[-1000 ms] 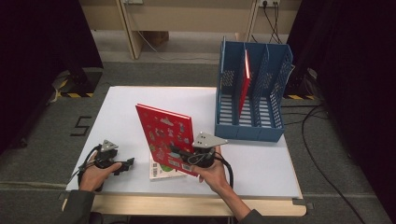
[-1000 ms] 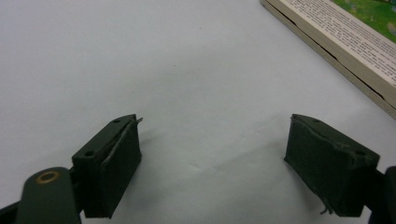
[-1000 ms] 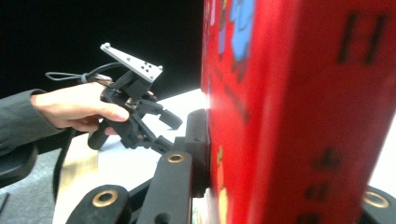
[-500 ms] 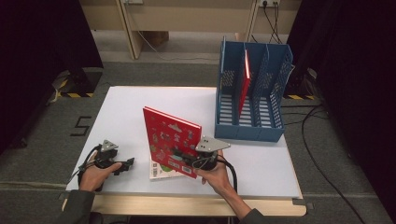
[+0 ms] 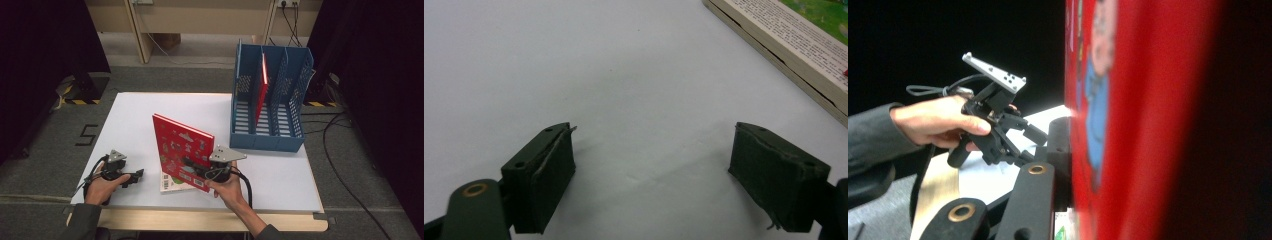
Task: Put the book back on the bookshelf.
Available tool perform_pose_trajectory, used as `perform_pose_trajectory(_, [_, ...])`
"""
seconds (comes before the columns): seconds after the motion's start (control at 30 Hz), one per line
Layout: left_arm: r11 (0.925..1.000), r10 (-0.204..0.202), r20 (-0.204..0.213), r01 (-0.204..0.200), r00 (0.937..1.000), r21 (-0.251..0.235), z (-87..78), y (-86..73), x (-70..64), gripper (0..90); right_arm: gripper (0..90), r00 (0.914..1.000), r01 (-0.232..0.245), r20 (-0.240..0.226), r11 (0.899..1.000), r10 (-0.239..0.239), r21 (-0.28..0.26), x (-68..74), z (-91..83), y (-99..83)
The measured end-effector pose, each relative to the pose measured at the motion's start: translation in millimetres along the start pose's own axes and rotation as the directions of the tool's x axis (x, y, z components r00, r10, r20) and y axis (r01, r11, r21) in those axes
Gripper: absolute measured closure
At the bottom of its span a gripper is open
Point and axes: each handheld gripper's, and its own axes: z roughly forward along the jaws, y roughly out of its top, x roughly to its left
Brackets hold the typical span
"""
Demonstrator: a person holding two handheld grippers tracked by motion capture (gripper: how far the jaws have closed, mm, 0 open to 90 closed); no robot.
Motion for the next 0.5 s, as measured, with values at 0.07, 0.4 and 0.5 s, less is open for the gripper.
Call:
perform_pose_trajectory(0.07, [1.0,0.001,0.0,-0.001,1.0,0.0,0.0,0.0,0.1,16.8,79.6,0.9998,-0.018,-0.005,1.0,0.018,-0.006,-1.5,-0.1,1.5])
perform_pose_trajectory(0.4, [1.0,0.003,0.0,-0.003,1.0,0.0,-0.2,-0.2,0.3,16.8,79.7,0.9999,-0.011,-0.002,0.999,0.011,-0.034,-1.8,-11.8,14.8])
perform_pose_trajectory(0.5, [1.0,0.005,0.0,-0.005,1.0,0.002,-0.2,-0.1,0.3,16.7,79.7,0.9999,-0.002,0.016,0.999,0.003,-0.042,-1.4,-20.3,22.3])
